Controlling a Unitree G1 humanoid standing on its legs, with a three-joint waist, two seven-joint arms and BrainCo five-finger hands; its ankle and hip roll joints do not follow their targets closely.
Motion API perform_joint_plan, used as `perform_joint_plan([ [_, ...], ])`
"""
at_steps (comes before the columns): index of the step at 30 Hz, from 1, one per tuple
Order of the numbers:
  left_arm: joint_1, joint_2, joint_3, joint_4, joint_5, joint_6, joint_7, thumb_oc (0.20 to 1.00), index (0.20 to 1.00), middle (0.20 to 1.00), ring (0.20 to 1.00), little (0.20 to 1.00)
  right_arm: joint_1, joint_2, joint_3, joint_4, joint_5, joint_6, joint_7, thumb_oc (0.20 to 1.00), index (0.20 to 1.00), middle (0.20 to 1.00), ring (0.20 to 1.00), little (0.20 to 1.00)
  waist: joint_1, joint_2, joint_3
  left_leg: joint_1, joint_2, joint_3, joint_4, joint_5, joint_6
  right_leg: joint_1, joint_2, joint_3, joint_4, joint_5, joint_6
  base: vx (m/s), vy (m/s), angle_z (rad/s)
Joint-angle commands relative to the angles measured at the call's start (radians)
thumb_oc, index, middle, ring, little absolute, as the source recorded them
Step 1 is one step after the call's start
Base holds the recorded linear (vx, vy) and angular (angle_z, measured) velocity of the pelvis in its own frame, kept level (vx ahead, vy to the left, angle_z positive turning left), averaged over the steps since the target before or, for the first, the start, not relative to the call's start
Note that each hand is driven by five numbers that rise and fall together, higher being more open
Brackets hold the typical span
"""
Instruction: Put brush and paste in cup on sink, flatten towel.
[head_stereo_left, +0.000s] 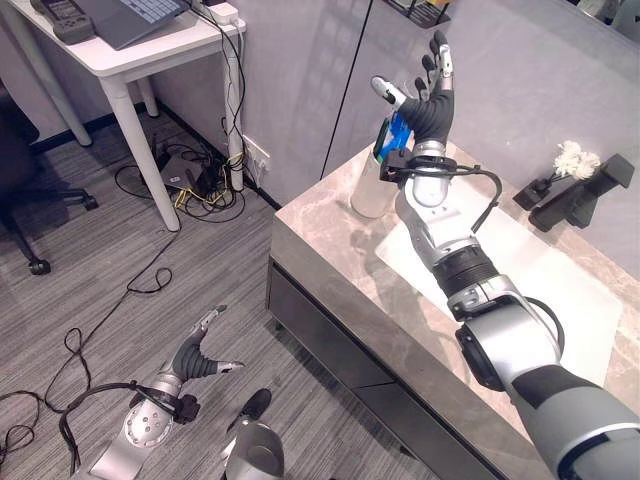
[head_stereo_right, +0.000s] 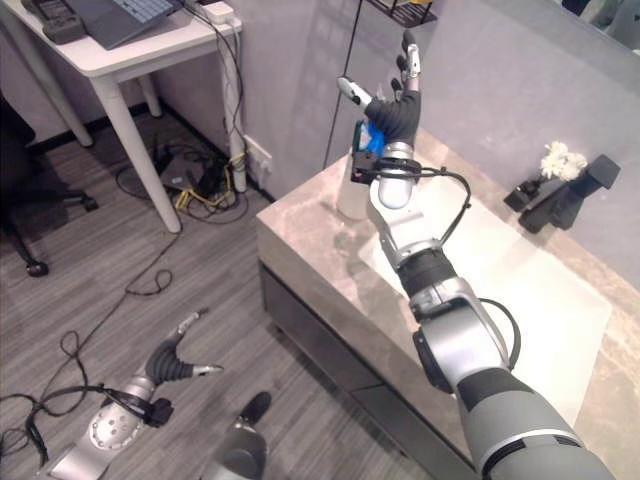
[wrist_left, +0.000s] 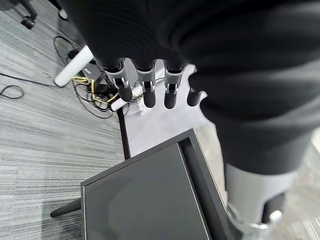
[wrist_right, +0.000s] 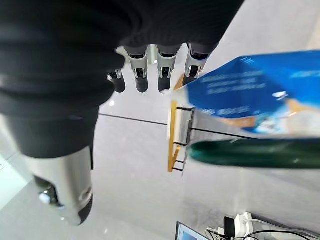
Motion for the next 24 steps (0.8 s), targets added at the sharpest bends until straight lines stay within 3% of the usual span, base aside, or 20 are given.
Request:
perform_joint_plan([
  [1, -0.001, 0.018, -0.024, 0.005, 0.029, -0.032, 0.018, 1.0, 1.0, 1.0, 1.0, 1.0, 0.044, -0.102, -0.022, -0.143, -0.064, -0.076, -0.026, 1.0, 1.0, 1.0, 1.0, 1.0, -0.009, 0.022, -0.041, 0.056, 0.013, 0.011, -0.051, -0.036, 0.053, 0.021, -0.065, 0.017, 0.009, 0.089, 0.033, 0.0, 0.0, 0.0],
  [8, 0.002, -0.015, 0.011, 0.013, 0.076, -0.029, 0.021, 1.0, 1.0, 1.0, 1.0, 1.0, 0.271, -0.237, -0.118, -0.508, -0.264, -0.055, -0.054, 1.0, 1.0, 1.0, 1.0, 1.0, -0.062, 0.044, -0.055, 0.066, 0.022, 0.033, -0.051, -0.038, 0.051, 0.021, -0.065, 0.031, 0.009, 0.081, 0.035, 0.0, 0.0, -0.04],
  [9, 0.011, -0.023, 0.034, 0.01, 0.086, -0.031, 0.019, 1.0, 1.0, 1.0, 1.0, 1.0, 0.33, -0.315, -0.146, -0.588, -0.335, -0.051, -0.048, 1.0, 1.0, 1.0, 1.0, 1.0, -0.079, 0.043, -0.053, 0.07, 0.027, 0.041, -0.051, -0.045, 0.047, 0.022, -0.061, 0.035, 0.01, 0.074, 0.035, -0.01, -0.008, -0.17],
  [13, 0.078, -0.073, 0.125, 0.022, 0.141, -0.045, 0.02, 1.0, 1.0, 1.0, 1.0, 1.0, 0.697, -0.556, -0.43, -0.802, -0.644, -0.032, -0.136, 1.0, 1.0, 1.0, 1.0, 1.0, -0.164, 0.037, -0.067, 0.085, 0.043, 0.065, -0.051, -0.06, 0.045, 0.008, -0.052, 0.064, 0.009, 0.075, 0.043, 0.0, -0.011, -0.06],
  [15, 0.093, -0.088, 0.146, 0.043, 0.159, -0.036, 0.01, 1.0, 1.0, 1.0, 1.0, 1.0, 0.851, -0.574, -0.589, -0.828, -0.642, -0.039, -0.162, 1.0, 1.0, 1.0, 1.0, 1.0, -0.2, 0.033, -0.077, 0.096, 0.051, 0.082, -0.051, -0.067, 0.043, 0.001, -0.048, 0.083, 0.01, 0.075, 0.045, 0.01, -0.011, -0.38],
  [18, 0.105, -0.103, 0.158, 0.077, 0.166, -0.034, -0.013, 1.0, 1.0, 1.0, 1.0, 1.0, 1.017, -0.529, -0.787, -0.841, -0.648, -0.036, -0.212, 1.0, 1.0, 1.0, 1.0, 1.0, -0.237, 0.041, -0.09, 0.106, 0.059, 0.101, -0.051, -0.076, 0.043, -0.002, -0.046, 0.101, 0.011, 0.072, 0.047, 0.03, -0.004, -0.37],
  [20, 0.112, -0.12, 0.158, 0.093, 0.163, -0.029, -0.018, 1.0, 1.0, 1.0, 1.0, 1.0, 1.085, -0.437, -0.881, -0.815, -0.614, -0.041, -0.256, 1.0, 1.0, 1.0, 1.0, 1.0, -0.267, 0.053, -0.092, 0.109, 0.062, 0.115, -0.051, -0.069, 0.046, -0.014, -0.048, 0.114, 0.013, 0.083, 0.046, -0.01, 0.011, -0.33],
  [24, 0.129, -0.146, 0.169, 0.109, 0.16, -0.018, -0.016, 1.0, 1.0, 1.0, 1.0, 1.0, 1.181, -0.287, -0.95, -0.697, -0.51, -0.051, -0.288, 1.0, 1.0, 1.0, 1.0, 1.0, -0.312, 0.078, -0.094, 0.122, 0.065, 0.148, -0.051, -0.071, 0.052, -0.029, -0.051, 0.151, 0.012, 0.087, 0.047, -0.01, 0.025, -0.26],
])
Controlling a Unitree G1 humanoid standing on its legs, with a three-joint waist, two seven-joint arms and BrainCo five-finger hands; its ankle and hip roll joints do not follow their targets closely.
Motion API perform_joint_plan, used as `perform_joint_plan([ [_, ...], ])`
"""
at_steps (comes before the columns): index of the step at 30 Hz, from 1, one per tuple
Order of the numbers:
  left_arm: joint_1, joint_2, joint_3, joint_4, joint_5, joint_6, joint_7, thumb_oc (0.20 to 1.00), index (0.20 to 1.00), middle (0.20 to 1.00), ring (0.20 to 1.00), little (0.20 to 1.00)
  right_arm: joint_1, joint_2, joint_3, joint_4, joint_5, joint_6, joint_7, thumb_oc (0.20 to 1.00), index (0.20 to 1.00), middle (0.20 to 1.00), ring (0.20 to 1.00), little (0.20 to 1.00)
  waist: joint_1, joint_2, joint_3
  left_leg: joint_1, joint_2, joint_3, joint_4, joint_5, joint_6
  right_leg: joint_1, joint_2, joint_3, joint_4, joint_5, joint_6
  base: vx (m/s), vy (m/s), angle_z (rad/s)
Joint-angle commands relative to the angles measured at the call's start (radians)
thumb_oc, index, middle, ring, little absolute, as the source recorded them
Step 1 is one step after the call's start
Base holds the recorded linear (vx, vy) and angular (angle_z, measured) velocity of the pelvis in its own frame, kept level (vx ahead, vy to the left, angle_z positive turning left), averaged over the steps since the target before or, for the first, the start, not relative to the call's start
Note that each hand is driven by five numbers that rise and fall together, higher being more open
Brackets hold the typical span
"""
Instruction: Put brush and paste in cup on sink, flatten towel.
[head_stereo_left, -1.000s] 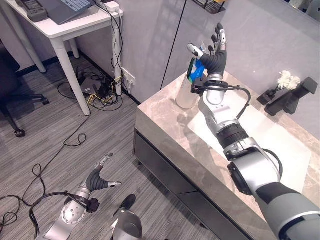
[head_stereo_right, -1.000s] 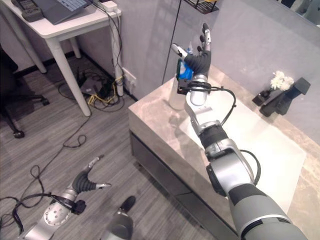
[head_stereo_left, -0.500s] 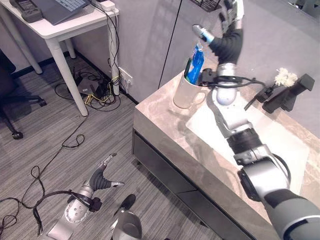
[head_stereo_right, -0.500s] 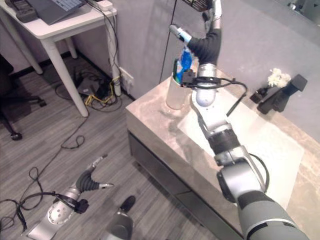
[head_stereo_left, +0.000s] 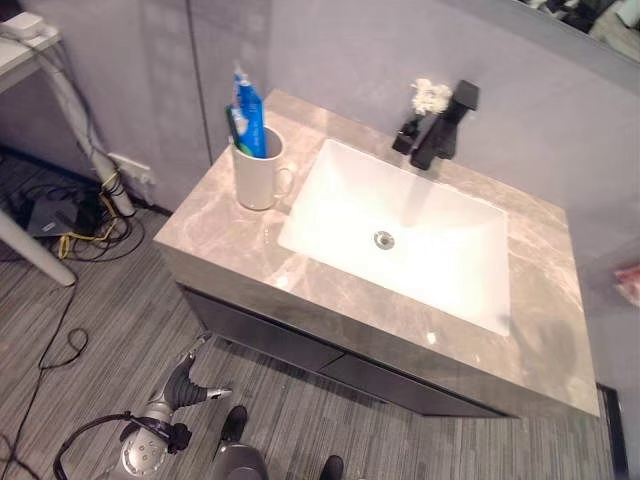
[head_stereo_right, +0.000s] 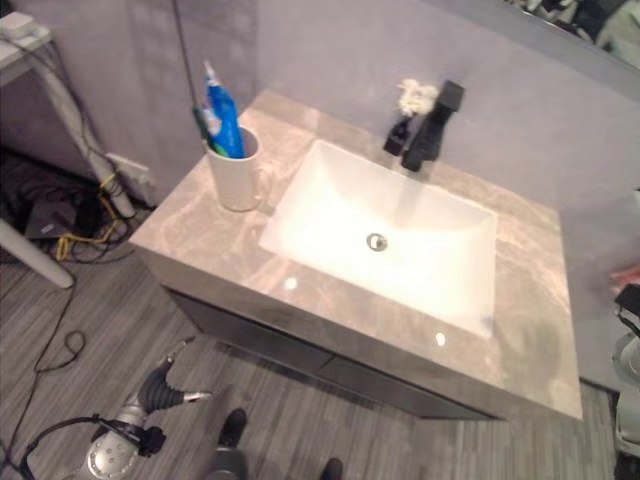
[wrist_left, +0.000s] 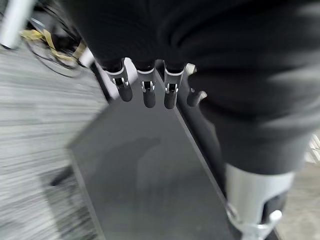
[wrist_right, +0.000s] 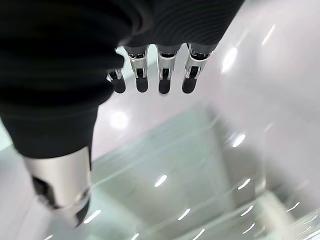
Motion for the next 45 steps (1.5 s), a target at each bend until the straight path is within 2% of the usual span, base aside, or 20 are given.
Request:
perform_joint_plan([
  [1, 0.012, -0.003, 0.013, -0.003, 0.003, -0.023, 0.005, 1.0, 1.0, 1.0, 1.0, 1.0, 0.019, -0.045, -0.024, 0.081, 0.092, -0.014, -0.053, 1.0, 1.0, 1.0, 1.0, 1.0, 0.005, 0.041, -0.064, 0.054, 0.027, 0.007, -0.041, -0.058, 0.043, -0.003, -0.058, 0.004, 0.002, 0.062, 0.059, -0.02, 0.024, -0.25],
  [2, 0.02, -0.005, 0.015, 0.001, 0.006, -0.027, 0.005, 1.0, 1.0, 1.0, 1.0, 1.0, 0.061, -0.024, -0.034, 0.168, 0.099, -0.004, -0.075, 1.0, 1.0, 1.0, 1.0, 1.0, -0.004, 0.048, -0.062, 0.06, 0.027, 0.015, -0.041, -0.061, 0.045, -0.002, -0.059, 0.011, 0.002, 0.063, 0.059, 0.01, 0.042, -0.23],
  [3, 0.029, -0.015, 0.006, -0.003, 0.009, -0.027, 0.015, 1.0, 1.0, 1.0, 1.0, 1.0, 0.078, 0.029, -0.028, 0.365, 0.186, -0.011, -0.113, 1.0, 1.0, 1.0, 1.0, 1.0, -0.016, 0.059, -0.061, 0.066, 0.022, 0.022, -0.041, -0.066, 0.052, -0.004, -0.064, 0.019, 0.003, 0.066, 0.059, -0.02, 0.062, -0.2],
  [5, 0.037, -0.019, 0.01, -0.004, 0.01, -0.019, 0.021, 1.0, 1.0, 1.0, 1.0, 1.0, 0.08, 0.041, -0.009, 0.467, 0.233, -0.002, -0.127, 1.0, 1.0, 1.0, 1.0, 1.0, -0.026, 0.068, -0.058, 0.068, 0.014, 0.029, -0.041, -0.063, 0.06, -0.008, -0.072, 0.025, 0.005, 0.075, 0.059, -0.04, 0.079, -0.21],
  [7, 0.038, -0.026, 0.003, -0.002, 0.006, -0.014, 0.037, 1.0, 1.0, 1.0, 1.0, 1.0, 0.049, 0.067, 0.025, 0.691, 0.378, -0.039, -0.113, 1.0, 1.0, 1.0, 1.0, 1.0, -0.035, 0.075, -0.056, 0.083, 0.002, 0.044, -0.041, -0.074, 0.073, -0.008, -0.084, 0.041, 0.008, 0.081, 0.063, -0.04, 0.123, -0.22],
  [8, 0.056, -0.035, 0.013, -0.013, -0.003, -0.001, 0.039, 1.0, 1.0, 1.0, 1.0, 1.0, 0.042, 0.075, 0.094, 0.848, 0.534, -0.035, 0.018, 1.0, 1.0, 1.0, 1.0, 1.0, -0.046, 0.079, -0.048, 0.099, -0.009, 0.061, -0.041, -0.079, 0.082, -0.01, -0.097, 0.063, 0.013, 0.095, 0.067, -0.09, 0.162, -0.19],
  [10, 0.075, -0.04, 0.022, -0.021, -0.005, 0.001, 0.03, 1.0, 1.0, 1.0, 1.0, 1.0, 0.036, 0.077, 0.141, 0.98, 0.604, -0.011, 0.103, 1.0, 1.0, 1.0, 1.0, 1.0, -0.042, 0.084, -0.04, 0.105, -0.026, 0.078, -0.034, -0.084, 0.09, -0.016, -0.113, 0.081, 0.012, 0.116, 0.073, -0.07, 0.153, -0.26],
  [13, 0.1, -0.041, 0.031, -0.032, -0.011, -0.001, 0.018, 1.0, 1.0, 1.0, 1.0, 1.0, 0.033, 0.104, 0.207, 1.049, 0.66, 0.019, 0.229, 1.0, 1.0, 1.0, 1.0, 1.0, -0.042, 0.089, -0.021, 0.09, -0.058, 0.089, -0.006, -0.096, 0.104, -0.03, -0.139, 0.099, 0.015, 0.157, 0.081, -0.09, 0.171, -0.32],
  [14, 0.116, -0.039, 0.037, -0.055, -0.019, -0.004, 0.01, 1.0, 1.0, 1.0, 1.0, 1.0, 0.022, 0.124, 0.268, 1.065, 0.675, 0.034, 0.31, 1.0, 1.0, 1.0, 1.0, 1.0, -0.042, 0.098, -0.009, 0.078, -0.083, 0.094, 0.01, -0.112, 0.115, -0.047, -0.162, 0.115, 0.017, 0.189, 0.092, -0.18, 0.25, -0.14],
  [16, 0.141, -0.031, 0.063, -0.103, -0.037, -0.016, 0.007, 1.0, 1.0, 1.0, 1.0, 1.0, -0.028, 0.125, 0.351, 1.112, 0.656, 0.063, 0.366, 1.0, 1.0, 1.0, 1.0, 1.0, -0.029, 0.108, 0.016, 0.061, -0.109, 0.127, 0.033, -0.121, 0.129, -0.09, -0.182, 0.134, 0.033, 0.232, 0.102, -0.25, 0.297, -0.2],
  [17, 0.153, -0.031, 0.094, -0.108, -0.052, -0.024, 0.024, 1.0, 1.0, 1.0, 1.0, 1.0, -0.067, 0.162, 0.429, 1.099, 0.645, 0.07, 0.404, 1.0, 1.0, 1.0, 1.0, 1.0, -0.005, 0.117, 0.039, 0.065, -0.106, 0.16, 0.034, -0.123, 0.134, -0.11, -0.152, 0.121, 0.047, 0.21, 0.091, -0.23, 0.218, -0.75],
  [18, 0.156, -0.03, 0.097, -0.111, -0.052, -0.023, 0.023, 1.0, 1.0, 1.0, 1.0, 1.0, -0.067, 0.163, 0.431, 1.099, 0.646, 0.069, 0.405, 1.0, 1.0, 1.0, 1.0, 1.0, -0.005, 0.116, 0.039, 0.067, -0.105, 0.16, 0.034, -0.124, 0.133, -0.111, -0.15, 0.122, 0.049, 0.208, 0.09, -0.13, 0.104, -1.1],
  [20, 0.159, -0.022, 0.119, -0.109, -0.065, -0.024, 0.025, 1.0, 1.0, 1.0, 1.0, 1.0, -0.055, 0.187, 0.454, 1.104, 0.66, 0.062, 0.434, 1.0, 1.0, 1.0, 1.0, 1.0, -0.01, 0.123, 0.045, 0.062, -0.103, 0.156, 0.036, -0.119, 0.137, -0.116, -0.102, 0.145, 0.068, 0.147, 0.069, 0.0, 0.047, -0.57],
  [21, 0.154, -0.007, 0.127, -0.11, -0.075, -0.027, 0.022, 1.0, 1.0, 1.0, 1.0, 1.0, -0.056, 0.209, 0.481, 1.134, 0.701, 0.051, 0.466, 1.0, 1.0, 1.0, 1.0, 1.0, -0.022, 0.137, 0.049, 0.056, -0.118, 0.132, 0.047, -0.119, 0.15, -0.124, -0.01, 0.229, 0.109, 0.07, 0.036, 0.01, 0.06, 0.21],
  [22, 0.154, -0.007, 0.129, -0.111, -0.075, -0.027, 0.021, 1.0, 1.0, 1.0, 1.0, 1.0, -0.057, 0.209, 0.482, 1.135, 0.702, 0.05, 0.466, 1.0, 1.0, 1.0, 1.0, 1.0, -0.022, 0.136, 0.048, 0.052, -0.118, 0.133, 0.047, -0.115, 0.149, -0.13, -0.01, 0.231, 0.113, 0.071, 0.035, 0.02, 0.066, 0.55],
  [23, 0.161, -0.005, 0.138, -0.118, -0.076, -0.03, 0.022, 1.0, 1.0, 1.0, 1.0, 1.0, -0.053, 0.215, 0.492, 1.151, 0.708, 0.051, 0.474, 1.0, 1.0, 1.0, 1.0, 1.0, -0.02, 0.139, 0.045, 0.052, -0.124, 0.13, 0.048, -0.112, 0.152, -0.132, 0.013, 0.238, 0.117, 0.054, 0.025, 0.02, 0.042, 0.68],
  [24, 0.166, -0.011, 0.149, -0.129, -0.077, -0.032, 0.025, 1.0, 1.0, 1.0, 1.0, 1.0, -0.049, 0.222, 0.521, 1.147, 0.685, 0.053, 0.478, 1.0, 1.0, 1.0, 1.0, 1.0, -0.01, 0.148, 0.046, 0.057, -0.135, 0.127, 0.046, -0.109, 0.154, -0.132, 0.041, 0.21, 0.128, 0.041, 0.004, 0.03, 0.044, 0.62],
  [28, 0.146, -0.015, 0.143, -0.138, -0.1, -0.046, 0.029, 1.0, 1.0, 1.0, 1.0, 1.0, -0.049, 0.228, 0.544, 1.155, 0.681, 0.053, 0.484, 1.0, 1.0, 1.0, 1.0, 1.0, -0.023, 0.162, 0.054, 0.064, -0.152, 0.094, 0.046, -0.103, 0.151, -0.116, 0.067, 0.229, 0.118, 0.031, -0.008, 0.03, 0.002, 0.33],
  [38, 0.156, -0.02, 0.183, -0.261, -0.229, -0.079, 0.021, 1.0, 1.0, 1.0, 1.0, 1.0, -0.059, 0.24, 0.563, 1.195, 0.679, 0.066, 0.489, 1.0, 1.0, 1.0, 1.0, 1.0, -0.004, 0.165, 0.038, 0.062, -0.161, 0.063, 0.082, -0.123, 0.139, -0.055, 0.05, 0.174, 0.042, 0.04, -0.008, 0.05, -0.041, 0.2],
  [45, 0.132, -0.003, 0.28, -0.46, -0.394, -0.123, 0.019, 1.0, 1.0, 1.0, 1.0, 1.0, -0.047, 0.262, 0.602, 1.228, 0.644, 0.084, 0.495, 1.0, 1.0, 1.0, 1.0, 1.0, 0.016, 0.15, 0.028, 0.042, -0.168, 0.051, 0.126, -0.151, 0.131, -0.028, 0.034, 0.143, 0.025, 0.03, -0.009, 0.06, -0.024, 0.09],
])
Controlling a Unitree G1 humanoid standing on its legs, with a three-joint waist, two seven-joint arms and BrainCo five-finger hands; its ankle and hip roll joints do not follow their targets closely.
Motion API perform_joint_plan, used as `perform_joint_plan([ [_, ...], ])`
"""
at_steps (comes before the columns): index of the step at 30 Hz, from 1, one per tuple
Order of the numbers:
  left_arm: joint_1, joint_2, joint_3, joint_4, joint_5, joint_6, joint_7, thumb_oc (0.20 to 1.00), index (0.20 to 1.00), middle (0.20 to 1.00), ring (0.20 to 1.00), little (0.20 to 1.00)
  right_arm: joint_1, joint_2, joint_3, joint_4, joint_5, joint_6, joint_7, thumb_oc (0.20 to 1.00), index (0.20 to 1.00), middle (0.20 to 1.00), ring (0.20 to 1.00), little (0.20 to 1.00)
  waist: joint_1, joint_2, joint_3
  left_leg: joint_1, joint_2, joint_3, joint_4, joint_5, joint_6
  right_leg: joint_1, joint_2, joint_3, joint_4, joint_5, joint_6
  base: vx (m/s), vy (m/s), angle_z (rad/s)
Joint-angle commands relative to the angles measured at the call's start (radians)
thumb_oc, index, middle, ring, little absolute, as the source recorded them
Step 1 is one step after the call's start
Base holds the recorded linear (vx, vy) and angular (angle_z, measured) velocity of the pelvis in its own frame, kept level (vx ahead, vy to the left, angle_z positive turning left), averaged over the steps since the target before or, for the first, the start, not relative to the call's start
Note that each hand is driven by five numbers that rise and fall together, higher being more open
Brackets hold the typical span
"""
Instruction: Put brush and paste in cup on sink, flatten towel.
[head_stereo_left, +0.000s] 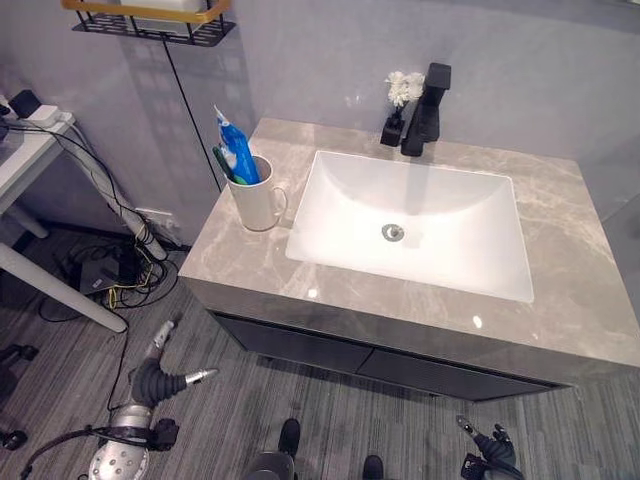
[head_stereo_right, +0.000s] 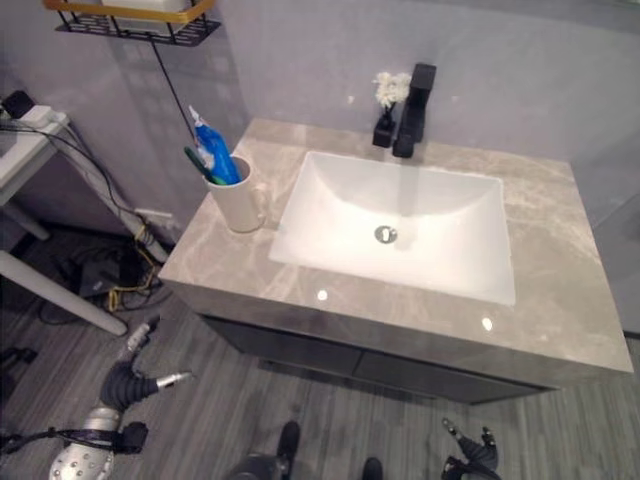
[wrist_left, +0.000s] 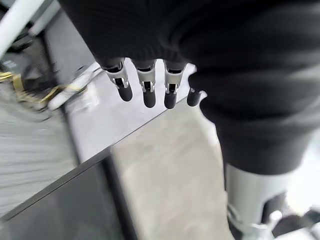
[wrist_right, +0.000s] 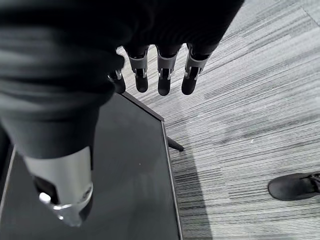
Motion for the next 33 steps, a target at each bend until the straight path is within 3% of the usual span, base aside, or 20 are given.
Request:
perform_joint_plan([
  [1, -0.027, 0.02, 0.074, -0.095, -0.084, -0.077, 0.016, 0.906, 0.906, 0.906, 0.906, 0.906, -0.025, -0.009, 0.039, 0.026, -0.031, -0.006, 0.011, 1.0, 1.0, 1.0, 1.0, 1.0, 0.015, -0.032, -0.016, -0.009, -0.072, 0.032, 0.137, -0.168, 0.043, -0.072, 0.008, -0.004, 0.024, 0.048, -0.025, 0.07, -0.002, 0.05],
  [3, -0.049, 0.018, 0.098, -0.151, -0.126, -0.093, 0.012, 0.2, 0.2, 0.2, 0.2, 0.2, -0.018, 0.001, 0.041, 0.046, -0.027, 0.001, 0.018, 1.0, 1.0, 1.0, 1.0, 1.0, 0.017, -0.038, -0.023, -0.011, -0.076, 0.029, 0.146, -0.181, 0.046, -0.066, 0.004, -0.004, 0.027, 0.043, -0.024, 0.06, 0.014, 0.04],
  [9, -0.074, 0.01, 0.121, -0.216, -0.223, -0.093, -0.021, 0.2, 0.2, 0.2, 0.2, 0.2, -0.019, 0.012, 0.037, 0.062, -0.019, 0.008, 0.025, 1.0, 1.0, 1.0, 1.0, 1.0, 0.014, -0.044, -0.034, -0.003, -0.077, 0.037, 0.146, -0.194, 0.054, -0.064, 0.0, 0.011, 0.034, 0.041, -0.019, 0.04, 0.029, -0.01],
  [13, -0.149, -0.022, 0.034, -0.183, -0.404, -0.057, -0.094, 0.2, 0.2, 0.2, 0.2, 0.2, -0.043, 0.023, 0.077, 0.057, -0.041, 0.022, 0.039, 1.0, 1.0, 1.0, 1.0, 1.0, -0.001, -0.044, -0.04, 0.006, -0.08, 0.051, 0.147, -0.204, 0.067, -0.076, -0.006, 0.033, 0.068, 0.036, -0.014, 0.03, 0.076, -0.04],
  [19, -0.199, 0.0, -0.02, -0.188, -0.391, -0.043, -0.107, 0.2, 0.2, 0.2, 0.2, 0.2, -0.072, 0.031, 0.123, 0.066, -0.133, 0.046, 0.01, 1.0, 1.0, 1.0, 1.0, 1.0, -0.011, -0.04, -0.03, 0.013, -0.084, 0.058, 0.161, -0.221, 0.082, -0.113, -0.008, 0.049, 0.156, 0.031, -0.004, 0.0, 0.076, -0.11],
  [23, -0.247, 0.029, -0.062, -0.191, -0.418, -0.024, -0.151, 0.2, 0.2, 0.2, 0.2, 0.2, -0.075, 0.017, 0.134, 0.092, -0.174, 0.068, 0.02, 1.0, 1.0, 1.0, 1.0, 1.0, -0.028, -0.034, -0.014, 0.027, -0.091, 0.057, 0.191, -0.24, 0.096, -0.16, -0.008, 0.059, 0.289, 0.049, 0.011, 0.02, 0.093, 0.0],
  [27, -0.246, 0.042, -0.065, -0.197, -0.446, -0.022, -0.186, 0.2, 0.2, 0.2, 0.2, 0.2, -0.065, 0.015, 0.078, 0.109, -0.1, 0.065, 0.032, 1.0, 1.0, 1.0, 1.0, 1.0, -0.046, -0.022, -0.002, 0.043, -0.089, 0.065, 0.214, -0.263, 0.099, -0.21, 0.006, 0.052, 0.378, 0.043, 0.011, 0.03, 0.087, -0.05],
  [29, -0.227, 0.016, -0.069, -0.199, -0.473, -0.019, -0.194, 0.2, 0.2, 0.2, 0.2, 0.2, -0.065, 0.029, -0.059, 0.145, 0.126, 0.038, 0.038, 1.0, 1.0, 1.0, 1.0, 1.0, -0.07, 0.002, 0.009, 0.075, -0.093, 0.072, 0.232, -0.287, 0.1, -0.286, 0.02, 0.026, 0.381, 0.025, -0.01, 0.12, 0.118, -0.2],
  [33, -0.22, 0.009, -0.079, -0.2, -0.513, -0.007, -0.229, 0.2, 0.2, 0.2, 0.2, 0.2, -0.058, 0.015, -0.018, 0.184, 0.062, 0.059, 0.047, 1.0, 1.0, 1.0, 1.0, 1.0, -0.101, 0.02, 0.032, 0.109, -0.104, 0.045, 0.25, -0.307, 0.093, -0.358, 0.032, 0.076, 0.35, 0.05, -0.01, 0.11, 0.038, -0.02],
])
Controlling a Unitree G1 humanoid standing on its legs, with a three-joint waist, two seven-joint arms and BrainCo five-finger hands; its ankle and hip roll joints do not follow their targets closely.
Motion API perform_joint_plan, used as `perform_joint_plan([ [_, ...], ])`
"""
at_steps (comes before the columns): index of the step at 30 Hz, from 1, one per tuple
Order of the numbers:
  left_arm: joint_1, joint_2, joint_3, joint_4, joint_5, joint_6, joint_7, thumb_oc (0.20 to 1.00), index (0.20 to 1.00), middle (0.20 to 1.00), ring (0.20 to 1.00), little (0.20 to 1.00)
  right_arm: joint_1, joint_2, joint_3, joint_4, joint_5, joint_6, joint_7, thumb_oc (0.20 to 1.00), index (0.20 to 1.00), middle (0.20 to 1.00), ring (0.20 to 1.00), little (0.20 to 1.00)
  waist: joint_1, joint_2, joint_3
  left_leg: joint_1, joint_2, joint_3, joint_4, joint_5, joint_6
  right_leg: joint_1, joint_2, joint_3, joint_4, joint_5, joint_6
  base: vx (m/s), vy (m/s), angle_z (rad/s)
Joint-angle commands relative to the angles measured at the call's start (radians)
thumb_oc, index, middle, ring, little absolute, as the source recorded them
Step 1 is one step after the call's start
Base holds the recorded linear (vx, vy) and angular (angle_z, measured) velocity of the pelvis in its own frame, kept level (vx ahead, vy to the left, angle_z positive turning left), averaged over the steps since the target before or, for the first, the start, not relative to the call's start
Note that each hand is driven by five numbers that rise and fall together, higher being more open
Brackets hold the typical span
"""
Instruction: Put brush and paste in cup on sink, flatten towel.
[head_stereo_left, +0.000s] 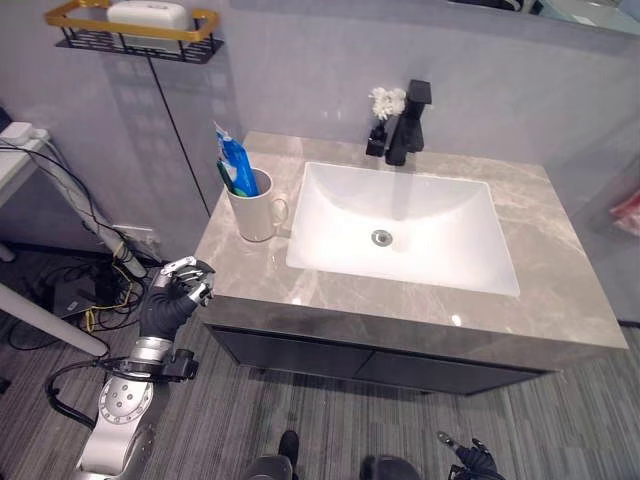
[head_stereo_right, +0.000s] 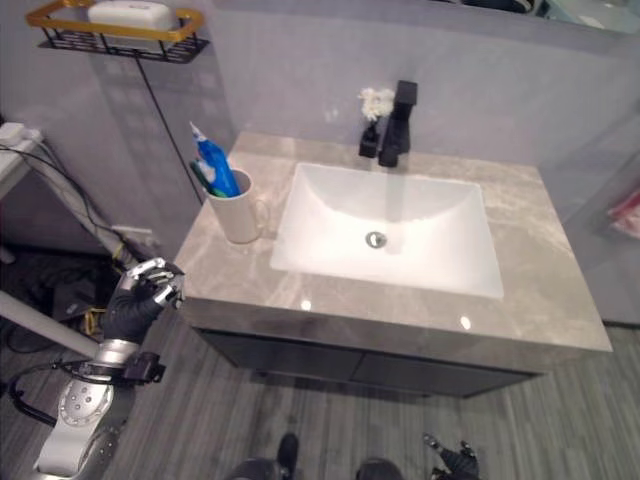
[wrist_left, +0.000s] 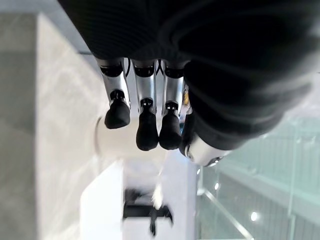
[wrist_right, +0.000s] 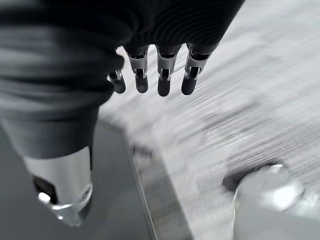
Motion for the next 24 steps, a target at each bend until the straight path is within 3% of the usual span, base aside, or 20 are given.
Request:
perform_joint_plan([
  [1, 0.021, 0.006, 0.017, -0.094, -0.044, -0.025, -0.04, 0.2, 0.2, 0.2, 0.2, 0.2, 0.01, -0.012, 0.048, 0.01, -0.035, -0.003, 0.004, 1.0, 1.0, 1.0, 1.0, 1.0, -0.017, -0.003, 0.009, 0.147, -0.096, 0.014, 0.095, -0.208, -0.006, -0.036, -0.003, 0.046, -0.103, 0.193, 0.027, 0.11, -0.018, 0.28],
  [3, 0.03, -0.002, 0.007, -0.086, -0.06, -0.013, -0.063, 0.2, 0.2, 0.2, 0.2, 0.2, 0.022, -0.019, 0.077, 0.019, -0.098, 0.013, 0.003, 1.0, 1.0, 1.0, 1.0, 1.0, -0.025, -0.01, 0.0, 0.154, -0.107, -0.003, 0.103, -0.212, -0.011, -0.008, 0.0, 0.077, -0.159, 0.209, 0.032, 0.12, -0.047, 0.44],
  [9, 0.096, 0.011, 0.018, -0.105, -0.089, 0.017, -0.092, 0.2, 0.2, 0.2, 0.2, 0.2, 0.022, -0.027, 0.106, 0.033, -0.167, 0.038, 0.0, 1.0, 1.0, 1.0, 1.0, 1.0, -0.008, -0.006, -0.037, 0.166, -0.1, -0.004, 0.066, -0.19, -0.021, 0.05, 0.013, 0.069, -0.261, 0.251, 0.026, 0.08, -0.067, 0.32],
  [13, 0.1, 0.05, 0.042, -0.114, -0.011, 0.035, -0.066, 0.2, 0.2, 0.2, 0.2, 0.2, 0.007, -0.026, 0.179, 0.008, -0.24, 0.041, 0.007, 1.0, 1.0, 1.0, 1.0, 1.0, 0.007, -0.011, -0.046, 0.162, -0.086, -0.019, 0.044, -0.177, -0.033, 0.073, 0.013, 0.063, -0.302, 0.251, 0.017, 0.03, -0.077, 0.17],
  [18, 0.071, 0.023, 0.053, -0.109, -0.01, 0.037, -0.016, 0.2, 0.2, 0.2, 0.2, 0.2, -0.009, -0.031, 0.284, -0.06, -0.356, 0.044, -0.003, 1.0, 1.0, 1.0, 1.0, 1.0, 0.018, -0.023, -0.064, 0.169, -0.066, -0.026, -0.004, -0.141, -0.048, 0.107, 0.01, 0.044, -0.366, 0.264, 0.013, 0.05, -0.061, -0.02],
  [24, 0.029, -0.01, 0.042, -0.09, -0.012, 0.049, 0.014, 0.2, 0.2, 0.2, 0.2, 0.2, -0.021, -0.018, 0.291, -0.045, -0.349, 0.053, 0.005, 1.0, 1.0, 1.0, 1.0, 1.0, 0.024, -0.037, -0.063, 0.174, -0.068, -0.028, -0.001, -0.148, -0.047, 0.133, 0.005, 0.044, -0.383, 0.269, 0.013, 0.0, 0.0, 0.01],
])
